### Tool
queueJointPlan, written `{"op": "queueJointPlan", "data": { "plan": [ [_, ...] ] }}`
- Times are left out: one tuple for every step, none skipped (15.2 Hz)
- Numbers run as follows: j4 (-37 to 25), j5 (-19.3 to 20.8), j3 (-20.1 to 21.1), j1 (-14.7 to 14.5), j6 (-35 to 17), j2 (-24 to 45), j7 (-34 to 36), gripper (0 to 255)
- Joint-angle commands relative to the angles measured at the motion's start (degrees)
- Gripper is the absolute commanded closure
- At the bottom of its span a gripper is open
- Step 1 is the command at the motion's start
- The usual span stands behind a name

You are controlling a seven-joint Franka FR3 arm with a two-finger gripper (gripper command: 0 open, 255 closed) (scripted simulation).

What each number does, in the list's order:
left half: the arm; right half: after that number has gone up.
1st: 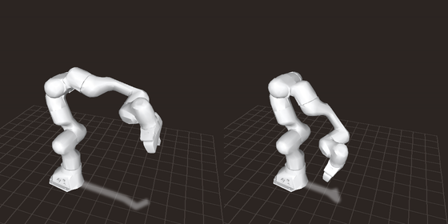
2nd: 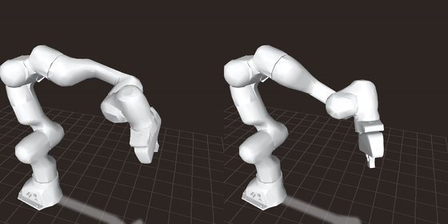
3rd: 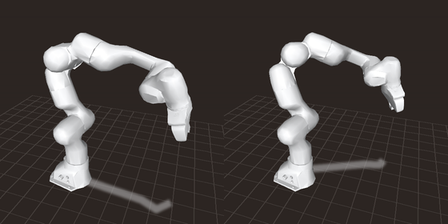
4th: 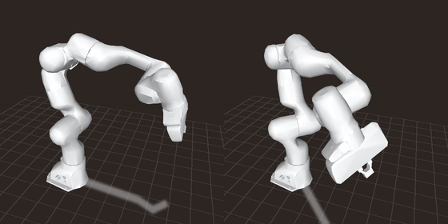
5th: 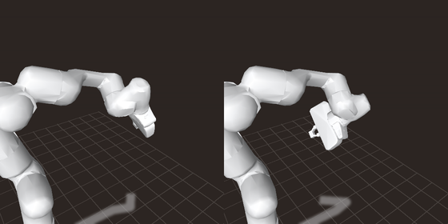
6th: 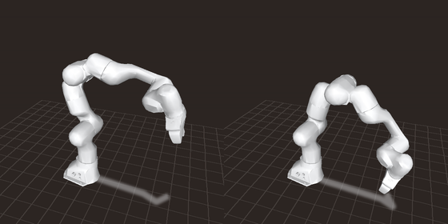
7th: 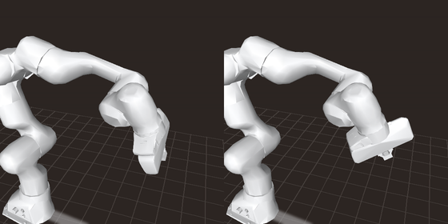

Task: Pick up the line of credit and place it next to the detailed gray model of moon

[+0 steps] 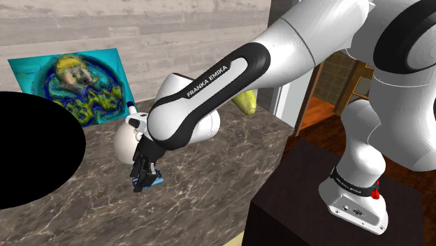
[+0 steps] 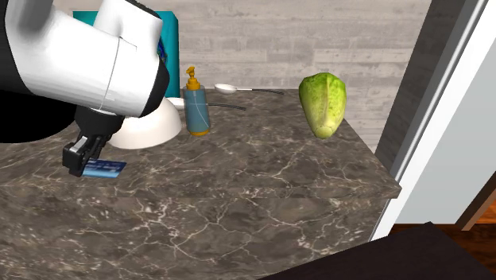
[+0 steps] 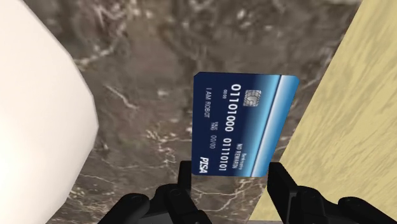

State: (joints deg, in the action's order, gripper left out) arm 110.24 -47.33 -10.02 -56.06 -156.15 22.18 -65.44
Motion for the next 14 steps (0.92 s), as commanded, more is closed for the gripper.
{"op": "queueJointPlan", "data": {
  "plan": [
    [0.00, 0.00, 0.00, 0.00, 0.00, 0.00, 0.00, 255],
    [0.00, 0.00, 0.00, 0.00, 0.00, 0.00, 0.00, 0],
    [0.00, 0.00, 0.00, 0.00, 0.00, 0.00, 0.00, 0],
    [0.00, 0.00, 0.00, 0.00, 0.00, 0.00, 0.00, 0],
    [0.00, 0.00, 0.00, 0.00, 0.00, 0.00, 0.00, 0],
    [0.00, 0.00, 0.00, 0.00, 0.00, 0.00, 0.00, 0],
    [0.00, 0.00, 0.00, 0.00, 0.00, 0.00, 0.00, 0],
    [1.34, 0.96, -0.65, -0.25, 0.64, -1.98, 0.62, 0],
    [2.61, 2.03, -1.31, -0.50, 1.31, -3.95, 1.32, 0],
    [3.81, 3.18, -1.98, -0.75, 2.02, -5.91, 2.08, 0],
    [4.70, 4.16, -2.47, -0.92, 2.59, -7.44, 2.73, 0],
    [4.70, 4.17, -2.44, -0.89, 2.59, -7.44, 2.73, 0],
    [4.70, 4.18, -2.43, -0.87, 2.59, -7.44, 2.74, 0],
    [4.71, 4.18, -2.42, -0.87, 2.58, -7.44, 2.74, 0]
  ]
}}
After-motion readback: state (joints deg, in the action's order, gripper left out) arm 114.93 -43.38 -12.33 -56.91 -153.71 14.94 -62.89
